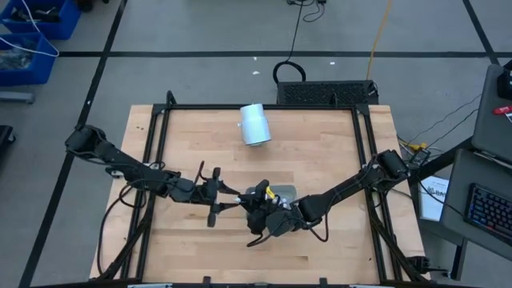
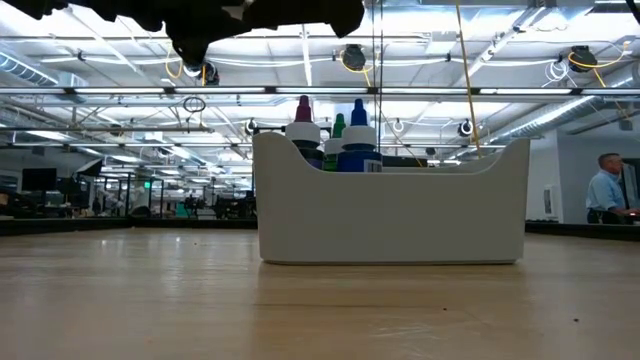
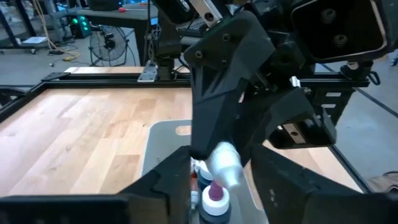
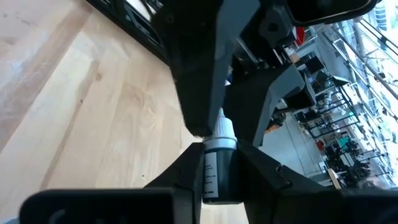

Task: Pick & Place food coloring
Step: Put the small green food coloring into the gray bin

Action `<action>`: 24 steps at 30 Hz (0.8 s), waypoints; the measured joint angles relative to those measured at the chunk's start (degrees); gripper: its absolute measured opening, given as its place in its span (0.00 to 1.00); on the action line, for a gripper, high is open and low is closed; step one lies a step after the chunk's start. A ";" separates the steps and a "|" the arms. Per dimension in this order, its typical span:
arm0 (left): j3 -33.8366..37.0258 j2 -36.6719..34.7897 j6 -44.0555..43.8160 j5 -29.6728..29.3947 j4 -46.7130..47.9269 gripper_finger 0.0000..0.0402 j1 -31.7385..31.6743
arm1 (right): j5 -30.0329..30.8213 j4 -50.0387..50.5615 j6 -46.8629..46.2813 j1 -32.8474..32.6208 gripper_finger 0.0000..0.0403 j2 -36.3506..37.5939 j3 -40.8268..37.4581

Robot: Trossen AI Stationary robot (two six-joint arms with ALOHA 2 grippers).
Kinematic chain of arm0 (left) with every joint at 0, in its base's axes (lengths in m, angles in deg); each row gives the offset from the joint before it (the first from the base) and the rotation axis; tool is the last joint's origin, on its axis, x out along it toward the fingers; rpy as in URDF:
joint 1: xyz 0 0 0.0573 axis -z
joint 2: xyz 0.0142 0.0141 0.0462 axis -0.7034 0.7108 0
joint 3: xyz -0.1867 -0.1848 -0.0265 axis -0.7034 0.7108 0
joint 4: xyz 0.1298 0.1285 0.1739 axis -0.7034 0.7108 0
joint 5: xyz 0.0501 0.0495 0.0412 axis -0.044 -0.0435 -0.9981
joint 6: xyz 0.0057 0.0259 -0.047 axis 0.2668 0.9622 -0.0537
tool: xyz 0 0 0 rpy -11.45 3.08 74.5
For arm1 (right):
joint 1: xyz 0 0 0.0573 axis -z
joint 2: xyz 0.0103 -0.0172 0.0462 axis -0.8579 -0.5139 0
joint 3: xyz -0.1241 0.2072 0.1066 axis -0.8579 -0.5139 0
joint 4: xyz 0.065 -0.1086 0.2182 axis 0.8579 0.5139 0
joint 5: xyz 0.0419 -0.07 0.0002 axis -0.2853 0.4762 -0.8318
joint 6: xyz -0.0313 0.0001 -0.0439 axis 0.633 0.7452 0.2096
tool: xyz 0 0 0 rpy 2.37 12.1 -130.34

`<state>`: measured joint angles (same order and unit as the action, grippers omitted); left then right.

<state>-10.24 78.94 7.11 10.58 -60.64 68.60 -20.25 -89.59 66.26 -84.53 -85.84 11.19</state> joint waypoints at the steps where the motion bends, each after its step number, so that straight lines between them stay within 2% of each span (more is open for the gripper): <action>1: 0.00 0.00 0.18 -0.11 0.01 0.39 -0.02 | -0.51 -0.01 -0.09 0.15 0.17 0.00 0.00; 6: 0.00 -0.04 1.83 0.02 0.15 0.31 0.02 | -1.32 -1.06 -0.03 0.33 0.17 0.00 -0.01; 15: 0.00 -0.07 4.66 0.04 0.75 0.27 0.11 | -1.35 -1.59 0.04 0.30 0.17 0.00 -0.04; 24: 0.00 -0.13 7.56 -0.52 1.47 0.03 1.18 | -1.79 -1.58 -0.45 0.19 0.18 0.00 -0.09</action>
<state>-10.24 78.81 14.67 10.05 -59.17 69.79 -22.04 -91.17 65.81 -84.33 -85.84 11.11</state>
